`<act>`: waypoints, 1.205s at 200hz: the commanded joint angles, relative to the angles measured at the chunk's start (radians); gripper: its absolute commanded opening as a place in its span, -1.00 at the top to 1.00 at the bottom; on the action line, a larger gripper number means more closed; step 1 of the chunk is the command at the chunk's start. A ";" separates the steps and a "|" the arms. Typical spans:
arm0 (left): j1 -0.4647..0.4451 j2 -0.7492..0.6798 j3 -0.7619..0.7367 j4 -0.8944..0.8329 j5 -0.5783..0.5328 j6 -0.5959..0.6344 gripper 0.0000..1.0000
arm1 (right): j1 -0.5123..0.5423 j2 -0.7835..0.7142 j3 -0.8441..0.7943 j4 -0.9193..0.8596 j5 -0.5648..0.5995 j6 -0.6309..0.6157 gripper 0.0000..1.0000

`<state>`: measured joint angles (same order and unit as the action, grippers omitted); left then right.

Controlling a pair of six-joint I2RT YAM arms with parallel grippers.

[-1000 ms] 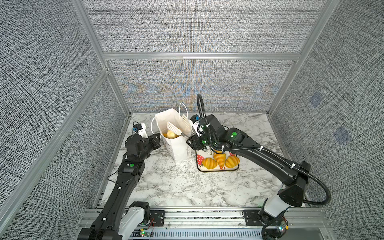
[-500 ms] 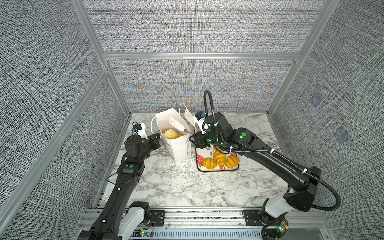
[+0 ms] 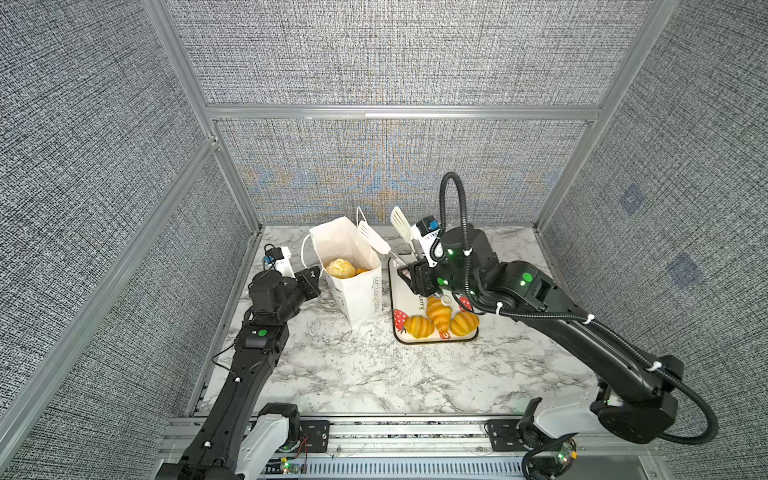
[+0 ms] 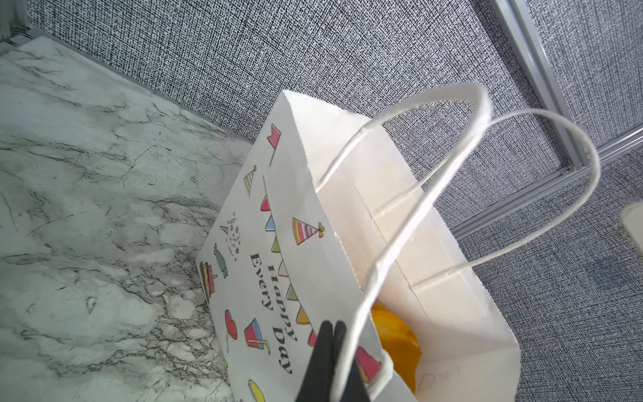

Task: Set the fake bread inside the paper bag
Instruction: 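Raise the open tongs out of the bag back over the tray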

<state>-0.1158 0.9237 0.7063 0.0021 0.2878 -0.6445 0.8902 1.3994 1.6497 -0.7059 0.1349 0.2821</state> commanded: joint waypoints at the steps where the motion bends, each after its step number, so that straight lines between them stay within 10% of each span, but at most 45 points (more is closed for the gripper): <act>1: 0.000 0.001 0.006 -0.006 0.003 0.000 1.00 | -0.009 -0.027 -0.014 -0.011 0.043 0.004 -0.22; 241: -0.001 0.031 0.008 0.009 -0.001 -0.001 1.00 | -0.050 -0.114 -0.397 -0.175 -0.020 0.075 -0.22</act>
<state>-0.1158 0.9520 0.7120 0.0059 0.2878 -0.6483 0.8402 1.2800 1.2819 -0.8791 0.1406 0.3344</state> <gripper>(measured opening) 0.053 0.609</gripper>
